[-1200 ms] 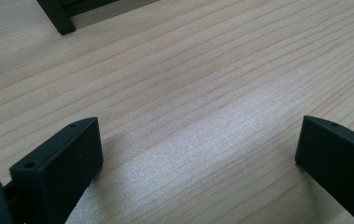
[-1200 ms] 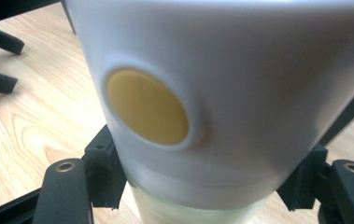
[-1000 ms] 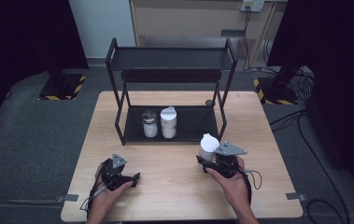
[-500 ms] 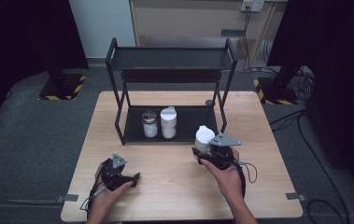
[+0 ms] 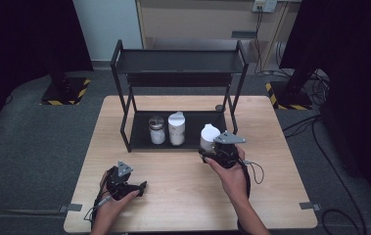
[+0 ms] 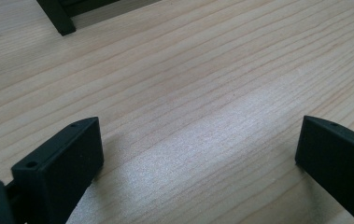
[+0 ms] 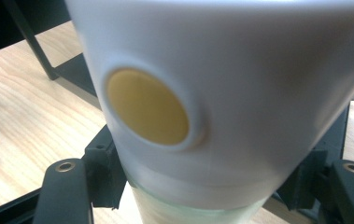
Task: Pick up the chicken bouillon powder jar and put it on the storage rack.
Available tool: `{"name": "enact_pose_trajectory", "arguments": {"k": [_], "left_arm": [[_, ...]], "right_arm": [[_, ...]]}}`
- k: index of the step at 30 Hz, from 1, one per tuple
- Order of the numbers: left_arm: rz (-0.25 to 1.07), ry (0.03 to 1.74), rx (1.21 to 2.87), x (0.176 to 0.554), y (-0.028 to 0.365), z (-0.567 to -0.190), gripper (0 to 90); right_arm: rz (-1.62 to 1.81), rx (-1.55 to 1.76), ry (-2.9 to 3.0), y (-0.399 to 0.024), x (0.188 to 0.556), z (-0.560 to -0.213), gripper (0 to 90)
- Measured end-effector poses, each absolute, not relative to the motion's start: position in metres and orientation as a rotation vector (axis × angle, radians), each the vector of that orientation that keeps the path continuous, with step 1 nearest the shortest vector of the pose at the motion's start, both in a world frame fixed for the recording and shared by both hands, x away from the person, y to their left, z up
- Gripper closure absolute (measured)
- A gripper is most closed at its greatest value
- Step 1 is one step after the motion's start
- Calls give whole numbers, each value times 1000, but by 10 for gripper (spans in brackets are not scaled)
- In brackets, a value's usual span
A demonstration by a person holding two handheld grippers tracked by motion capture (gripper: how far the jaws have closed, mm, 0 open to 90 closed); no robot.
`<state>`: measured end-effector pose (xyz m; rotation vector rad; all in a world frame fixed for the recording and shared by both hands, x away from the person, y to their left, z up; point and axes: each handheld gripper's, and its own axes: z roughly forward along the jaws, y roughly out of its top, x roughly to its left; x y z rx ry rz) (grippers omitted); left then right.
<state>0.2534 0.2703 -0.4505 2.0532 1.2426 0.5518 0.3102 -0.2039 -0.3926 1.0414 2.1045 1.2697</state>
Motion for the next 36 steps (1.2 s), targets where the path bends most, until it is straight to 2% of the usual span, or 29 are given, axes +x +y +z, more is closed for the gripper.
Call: {"name": "enact_pose_trajectory", "arguments": {"k": [36], "left_arm": [[552, 1242, 2054, 253, 270, -450, 0]], "right_arm": [[1225, 1112, 2056, -175, 365, -410, 318]]}}
